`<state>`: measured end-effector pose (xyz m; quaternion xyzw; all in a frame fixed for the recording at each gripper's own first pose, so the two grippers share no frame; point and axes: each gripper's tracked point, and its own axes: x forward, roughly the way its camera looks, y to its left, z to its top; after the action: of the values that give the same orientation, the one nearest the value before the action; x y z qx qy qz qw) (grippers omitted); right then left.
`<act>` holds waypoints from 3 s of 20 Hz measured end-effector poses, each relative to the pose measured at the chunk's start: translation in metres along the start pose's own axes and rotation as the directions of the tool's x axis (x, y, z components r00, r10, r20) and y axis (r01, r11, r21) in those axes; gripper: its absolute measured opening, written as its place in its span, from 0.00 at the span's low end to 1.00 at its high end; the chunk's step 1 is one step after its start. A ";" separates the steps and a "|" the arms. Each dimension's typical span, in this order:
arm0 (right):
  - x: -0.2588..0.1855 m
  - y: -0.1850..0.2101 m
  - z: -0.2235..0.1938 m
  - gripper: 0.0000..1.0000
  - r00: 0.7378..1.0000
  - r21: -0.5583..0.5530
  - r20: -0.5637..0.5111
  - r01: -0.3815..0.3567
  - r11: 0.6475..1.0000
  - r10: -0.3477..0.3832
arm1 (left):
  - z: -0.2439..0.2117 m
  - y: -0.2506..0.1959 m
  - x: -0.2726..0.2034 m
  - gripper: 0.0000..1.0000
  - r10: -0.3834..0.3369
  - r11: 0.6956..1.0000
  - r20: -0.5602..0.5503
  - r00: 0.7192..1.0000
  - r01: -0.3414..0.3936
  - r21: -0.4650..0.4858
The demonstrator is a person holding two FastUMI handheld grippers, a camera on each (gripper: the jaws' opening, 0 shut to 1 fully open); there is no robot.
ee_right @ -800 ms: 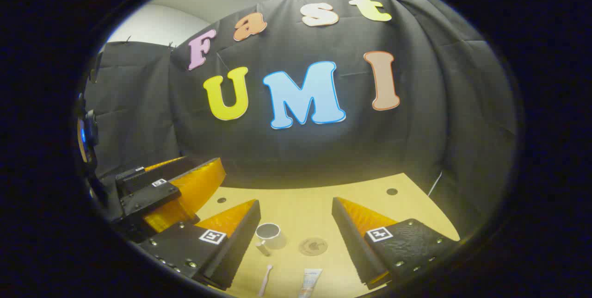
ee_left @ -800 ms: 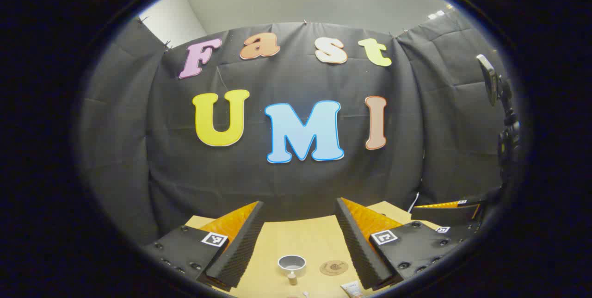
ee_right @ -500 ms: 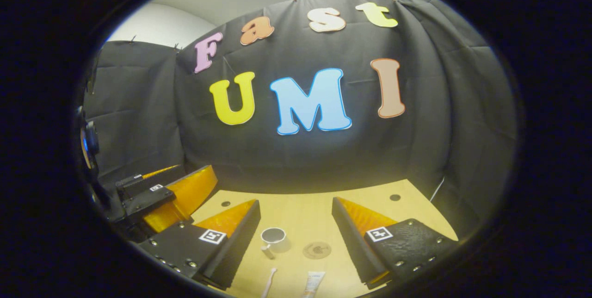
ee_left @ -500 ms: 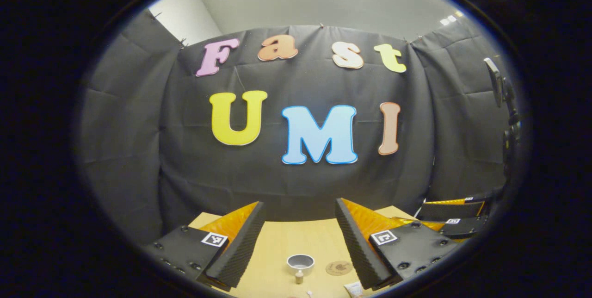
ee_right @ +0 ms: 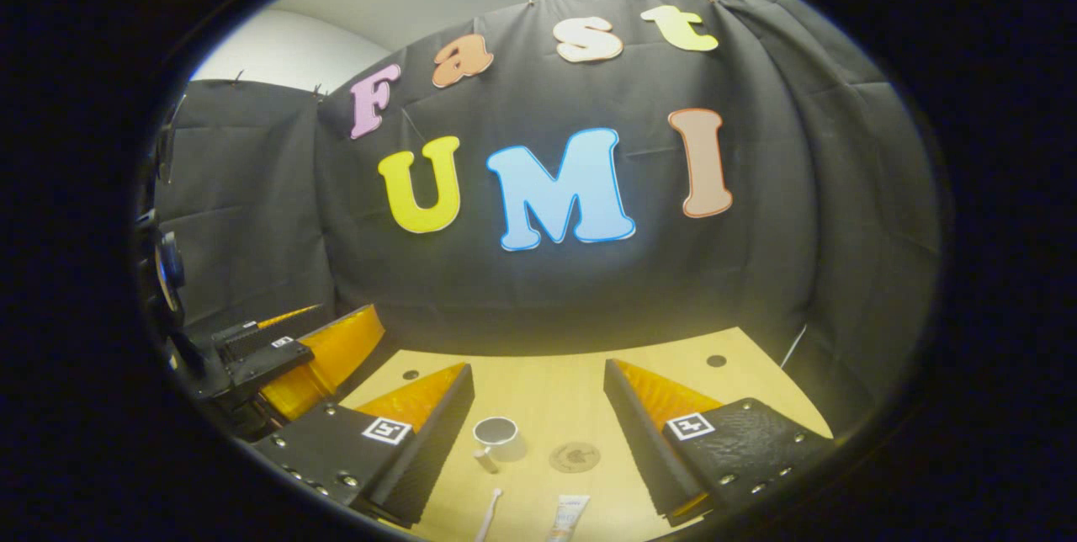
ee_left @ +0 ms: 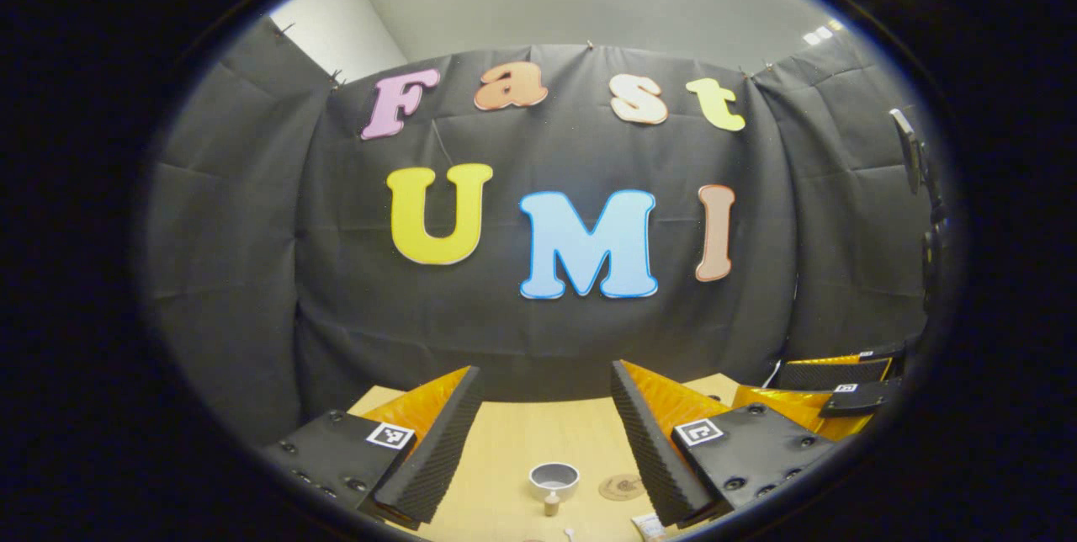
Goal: Put the toothbrush and toothpaste on the desktop into the cup, then pick up the cup and place it on the coaster on the desktop.
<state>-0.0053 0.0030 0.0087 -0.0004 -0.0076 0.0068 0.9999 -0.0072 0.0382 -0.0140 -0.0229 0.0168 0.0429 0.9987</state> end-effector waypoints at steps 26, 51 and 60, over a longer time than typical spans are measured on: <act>0.018 -0.040 -0.274 0.95 0.680 0.038 -0.732 0.106 0.994 -0.045 | -0.370 -0.020 -0.031 1.00 -0.087 0.995 -0.765 0.638 0.025 -0.092; -0.003 -0.054 -0.382 0.94 0.391 -0.083 -0.913 0.098 0.992 -0.115 | -0.463 -0.011 -0.063 1.00 0.016 1.000 -0.917 0.397 0.011 0.022; -0.006 -0.059 -0.384 0.62 0.321 -0.118 -0.935 0.110 0.987 -0.147 | -0.460 -0.015 -0.056 0.74 0.013 0.999 -0.911 0.412 0.027 0.027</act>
<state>-0.0048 -0.0564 -0.3748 -0.0197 0.5708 -0.0741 0.8175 -0.0767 -0.0027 -0.4703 -0.0239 0.5563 0.0193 0.8304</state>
